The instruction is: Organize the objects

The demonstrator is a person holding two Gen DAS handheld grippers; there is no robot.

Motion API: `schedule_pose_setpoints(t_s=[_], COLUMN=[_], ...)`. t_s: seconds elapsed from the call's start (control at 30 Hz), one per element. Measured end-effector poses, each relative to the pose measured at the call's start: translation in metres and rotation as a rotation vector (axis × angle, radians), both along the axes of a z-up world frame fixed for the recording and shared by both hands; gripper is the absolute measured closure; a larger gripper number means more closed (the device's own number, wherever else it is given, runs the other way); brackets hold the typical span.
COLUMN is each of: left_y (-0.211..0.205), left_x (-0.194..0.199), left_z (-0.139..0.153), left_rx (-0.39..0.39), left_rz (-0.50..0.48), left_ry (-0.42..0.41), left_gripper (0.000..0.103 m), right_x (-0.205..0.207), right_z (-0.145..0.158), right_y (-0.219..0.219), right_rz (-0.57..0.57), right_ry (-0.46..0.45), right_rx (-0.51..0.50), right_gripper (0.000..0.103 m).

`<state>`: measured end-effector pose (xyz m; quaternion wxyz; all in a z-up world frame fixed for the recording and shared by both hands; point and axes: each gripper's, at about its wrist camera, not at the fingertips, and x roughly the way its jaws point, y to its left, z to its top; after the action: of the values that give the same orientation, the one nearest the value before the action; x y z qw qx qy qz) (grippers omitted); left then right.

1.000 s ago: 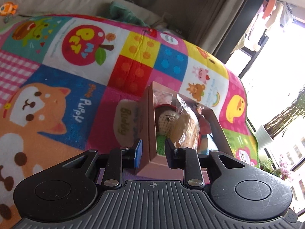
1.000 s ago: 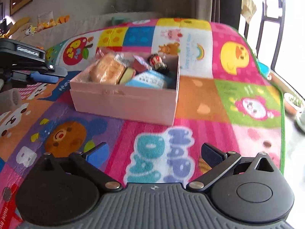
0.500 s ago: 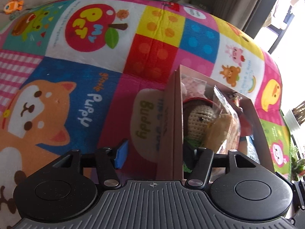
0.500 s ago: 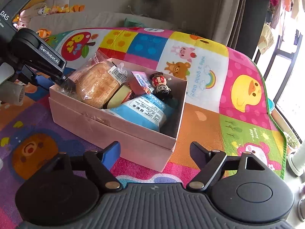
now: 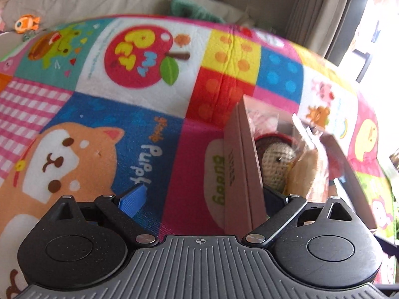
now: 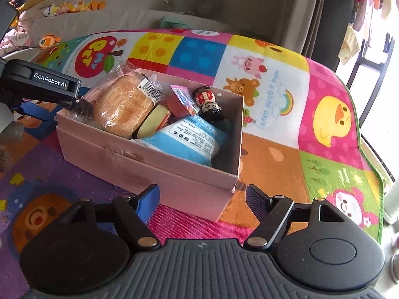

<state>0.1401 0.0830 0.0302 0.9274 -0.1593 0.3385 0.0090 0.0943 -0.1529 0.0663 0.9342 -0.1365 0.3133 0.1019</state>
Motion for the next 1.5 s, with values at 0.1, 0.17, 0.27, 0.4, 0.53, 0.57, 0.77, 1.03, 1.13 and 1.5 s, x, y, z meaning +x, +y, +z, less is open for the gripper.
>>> schedule_pose_setpoints(t_s=[0.1,0.17,0.27,0.4,0.53,0.57,0.77,1.03,1.13,1.5], left_y=[0.001,-0.007,-0.031,-0.066,-0.074,-0.075,-0.072,-0.079,-0.075,-0.077], left_x=[-0.039,-0.073,-0.111,-0.151,-0.168,-0.167,-0.164,-0.158,-0.155,-0.151], left_z=[0.02,0.029,0.021,-0.005,-0.022,-0.025,-0.033,-0.035,-0.035,-0.035], left_rx=[0.009,0.032,0.093,0.192,0.208,0.216,0.247,0.295,0.274,0.293], left_rz=[0.03,0.009,-0.098,-0.175,-0.173,-0.168,-0.13,-0.126,-0.115,-0.1], left_ry=[-0.131,-0.188,-0.136,-0.054,-0.049,-0.044,-0.031,-0.012,-0.015,-0.007], left_gripper=[0.005,0.005,0.005,0.005,0.005,0.005,0.005,0.004,0.004,0.003], right_x=[-0.021,-0.04,-0.066,-0.088,-0.091,-0.092,-0.085,-0.072,-0.071,-0.071], right_z=[0.002,0.001,-0.007,-0.016,-0.025,-0.026,-0.03,-0.036,-0.037,-0.038], right_y=[-0.007,-0.011,-0.016,-0.019,-0.019,-0.02,-0.019,-0.023,-0.022,-0.024], right_rz=[-0.024,-0.045,-0.075,-0.1,-0.136,-0.152,-0.192,-0.212,-0.219,-0.217], right_ry=[0.03,0.042,0.079,0.105,0.158,0.153,0.129,0.082,0.064,0.057], right_rx=[0.066,0.101,0.136,0.14,0.118,0.124,0.136,0.185,0.185,0.193], right_gripper=[0.006,0.002,0.0,0.0,0.0,0.0,0.0,0.0,0.0,0.0])
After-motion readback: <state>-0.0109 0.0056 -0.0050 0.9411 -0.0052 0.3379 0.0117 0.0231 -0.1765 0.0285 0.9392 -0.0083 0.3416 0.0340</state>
